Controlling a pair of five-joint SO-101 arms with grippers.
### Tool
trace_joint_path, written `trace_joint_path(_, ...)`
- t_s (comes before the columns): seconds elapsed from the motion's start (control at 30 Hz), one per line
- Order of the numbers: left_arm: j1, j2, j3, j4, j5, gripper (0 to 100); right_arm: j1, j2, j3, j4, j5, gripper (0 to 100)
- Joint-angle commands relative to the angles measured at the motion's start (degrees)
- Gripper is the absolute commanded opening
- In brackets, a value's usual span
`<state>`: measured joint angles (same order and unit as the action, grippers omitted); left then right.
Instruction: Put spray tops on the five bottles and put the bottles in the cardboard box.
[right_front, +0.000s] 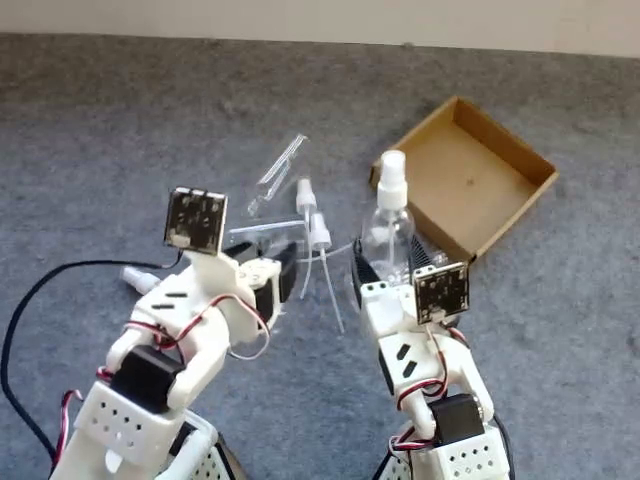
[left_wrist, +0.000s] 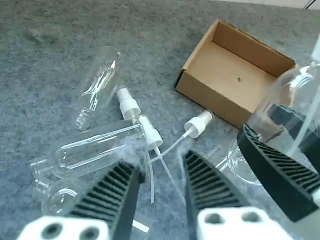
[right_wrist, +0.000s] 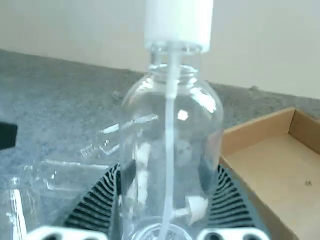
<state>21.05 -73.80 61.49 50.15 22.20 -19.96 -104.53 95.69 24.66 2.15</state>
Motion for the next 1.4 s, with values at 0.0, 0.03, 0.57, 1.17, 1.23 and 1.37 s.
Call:
trace_joint_path(0.0, -0.7, -7.3, 7.6, -7.5, -0.6, 5, 0.7, -0.8, 6.1, -3.5, -0.1, 7.4)
trace_joint_path(0.03, -0.7, -8.8, 9.8, -8.9, -0.6, 4, 0.8, -0.8, 6.0, -3.7, -0.1, 7.4)
trace_joint_path(0.57, -1.1, -31.3, 29.3, -13.9, -0.6, 4, 14.8, -0.7, -6.1, -12.5, -0.1, 7.4)
trace_joint_path(1.17, -0.7, -31.0, 31.5, -14.2, -0.6, 4, 20.1, 53.8, -44.2, -13.0, 0.0, 7.7)
trace_joint_path(1.23, -0.7, -31.0, 31.6, -14.2, -0.6, 4, 21.1, 59.5, -47.5, -13.1, 0.0, 7.7)
trace_joint_path(1.37, -0.7, -31.0, 31.6, -14.2, -0.6, 4, 21.8, 70.3, -54.4, -13.1, 0.0, 7.7)
